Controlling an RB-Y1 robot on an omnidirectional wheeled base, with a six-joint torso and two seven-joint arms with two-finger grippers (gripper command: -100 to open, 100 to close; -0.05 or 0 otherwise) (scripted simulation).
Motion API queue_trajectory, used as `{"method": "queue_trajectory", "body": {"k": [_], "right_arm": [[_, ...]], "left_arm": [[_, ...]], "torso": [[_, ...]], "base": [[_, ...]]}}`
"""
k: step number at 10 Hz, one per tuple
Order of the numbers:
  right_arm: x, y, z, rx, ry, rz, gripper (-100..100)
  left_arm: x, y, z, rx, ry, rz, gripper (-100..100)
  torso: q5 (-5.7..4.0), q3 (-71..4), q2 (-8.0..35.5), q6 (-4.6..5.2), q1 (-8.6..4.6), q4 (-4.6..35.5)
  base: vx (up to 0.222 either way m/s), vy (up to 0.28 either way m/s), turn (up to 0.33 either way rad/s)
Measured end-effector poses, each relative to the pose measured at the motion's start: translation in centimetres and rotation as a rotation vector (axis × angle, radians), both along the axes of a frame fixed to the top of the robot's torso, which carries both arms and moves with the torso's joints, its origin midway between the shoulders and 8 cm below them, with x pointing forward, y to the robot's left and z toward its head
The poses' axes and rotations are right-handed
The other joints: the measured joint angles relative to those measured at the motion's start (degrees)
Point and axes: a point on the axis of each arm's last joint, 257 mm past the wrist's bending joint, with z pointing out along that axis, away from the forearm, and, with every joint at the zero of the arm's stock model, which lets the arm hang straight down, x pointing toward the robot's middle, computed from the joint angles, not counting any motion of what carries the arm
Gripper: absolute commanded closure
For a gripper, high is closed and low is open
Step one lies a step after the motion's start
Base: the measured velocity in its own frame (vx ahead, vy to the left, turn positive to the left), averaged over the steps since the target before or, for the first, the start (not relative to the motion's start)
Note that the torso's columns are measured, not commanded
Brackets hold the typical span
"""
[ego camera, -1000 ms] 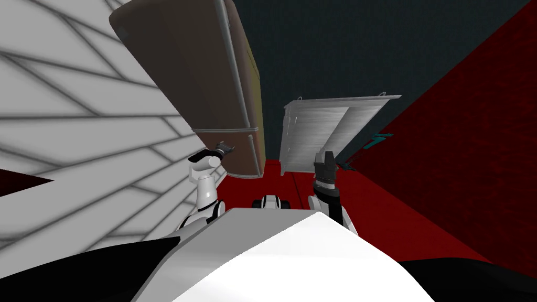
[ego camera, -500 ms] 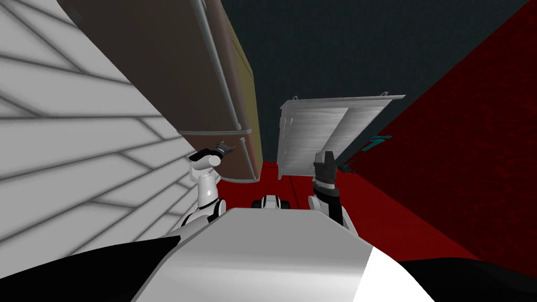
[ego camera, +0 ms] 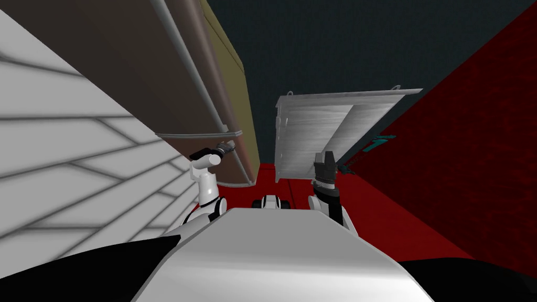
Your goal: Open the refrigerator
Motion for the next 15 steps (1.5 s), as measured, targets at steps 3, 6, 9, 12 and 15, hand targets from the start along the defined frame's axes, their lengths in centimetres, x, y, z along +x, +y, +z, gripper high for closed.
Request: {"method": "queue_trajectory", "body": {"k": [3,6,9,12,15], "right_arm": [[0.0,0.0,0.0,0.0,0.0,0.0,0],[0.0,0.0,0.0,0.0,0.0,0.0,0],[0.0,0.0,0.0,0.0,0.0,0.0,0],[0.0,0.0,0.0,0.0,0.0,0.0,0],[0.0,0.0,0.0,0.0,0.0,0.0,0]], "left_arm": [[0.0,-0.1,0.1,0.0,0.003,-0.002,100],[-0.2,-2.7,0.2,-0.002,0.002,-0.066,100],[-0.6,-5.6,0.0,-0.006,0.011,-0.138,100],[-1.1,-8.0,0.1,-0.004,0.013,-0.199,100],[-2.1,-11.0,0.6,0.001,0.006,-0.277,100]], "torso": [[-0.05,-0.1,-0.1,-0.06,-0.08,0.0],[0.05,0.1,0.0,-0.3,0.14,0.1],[0.05,-0.1,-0.1,-0.57,0.37,0.2],[-0.05,-0.1,-0.1,-0.45,0.23,0.2],[0.01,0.2,0.2,-0.27,0.33,0.3]], "base": [[-0.01,0.027,-0.015],[-0.216,0.202,-0.071],[-0.252,0.209,-0.049],[-0.221,0.179,-0.037],[-0.32,0.29,-0.058]]}}
